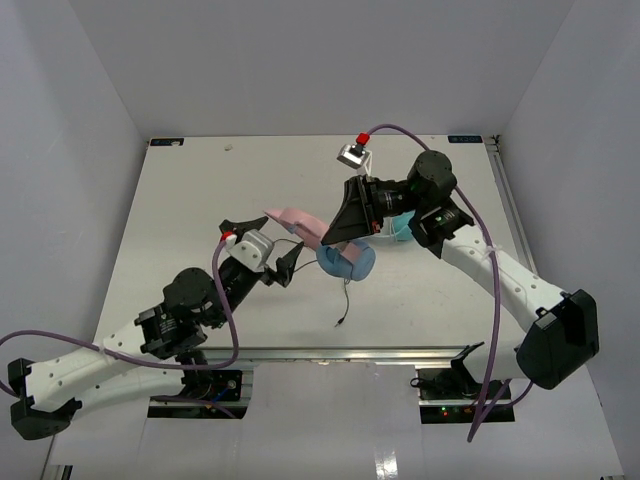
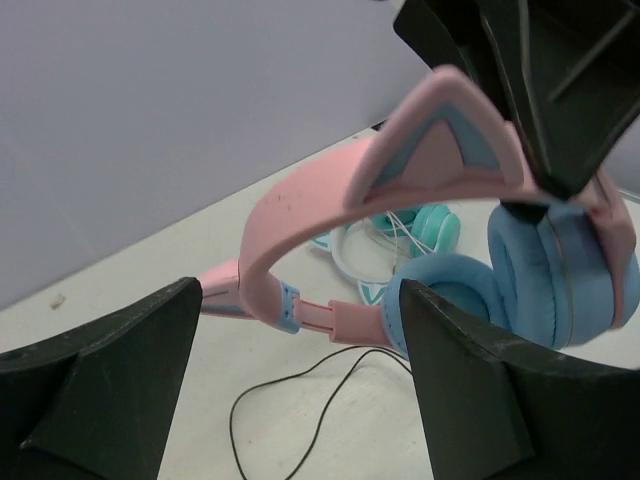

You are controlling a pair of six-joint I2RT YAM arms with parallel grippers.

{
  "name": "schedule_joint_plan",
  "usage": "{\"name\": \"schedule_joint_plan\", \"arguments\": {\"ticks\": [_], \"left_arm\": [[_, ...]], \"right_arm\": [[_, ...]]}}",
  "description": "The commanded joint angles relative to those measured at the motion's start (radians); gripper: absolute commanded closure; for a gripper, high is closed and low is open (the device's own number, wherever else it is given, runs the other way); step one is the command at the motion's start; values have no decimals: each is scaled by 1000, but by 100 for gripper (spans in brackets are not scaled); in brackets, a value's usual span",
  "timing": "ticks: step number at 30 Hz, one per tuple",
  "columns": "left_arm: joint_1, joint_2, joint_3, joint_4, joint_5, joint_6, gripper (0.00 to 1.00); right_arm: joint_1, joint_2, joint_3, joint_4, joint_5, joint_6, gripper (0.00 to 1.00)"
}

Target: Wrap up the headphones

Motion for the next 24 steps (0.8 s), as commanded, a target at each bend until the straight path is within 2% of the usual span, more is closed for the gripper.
{"name": "schedule_joint_plan", "arguments": {"ticks": [1, 4, 9, 18, 24], "left_arm": [[-1, -146, -88, 164, 118, 215, 10], [-1, -182, -149, 219, 213, 346, 11], [-1, -145, -157, 306, 313, 475, 12], [-1, 17, -45, 343, 332, 586, 15], [-1, 107, -36, 428, 302, 626, 22]], "right_arm": [[0, -87, 2, 117, -24, 74, 92], [-1, -121, -1, 118, -11, 93, 92], [-1, -153, 5, 94, -2, 88, 92], [1, -181, -18, 65, -7, 55, 92], [14, -188, -30, 78, -2, 57, 92]]}}
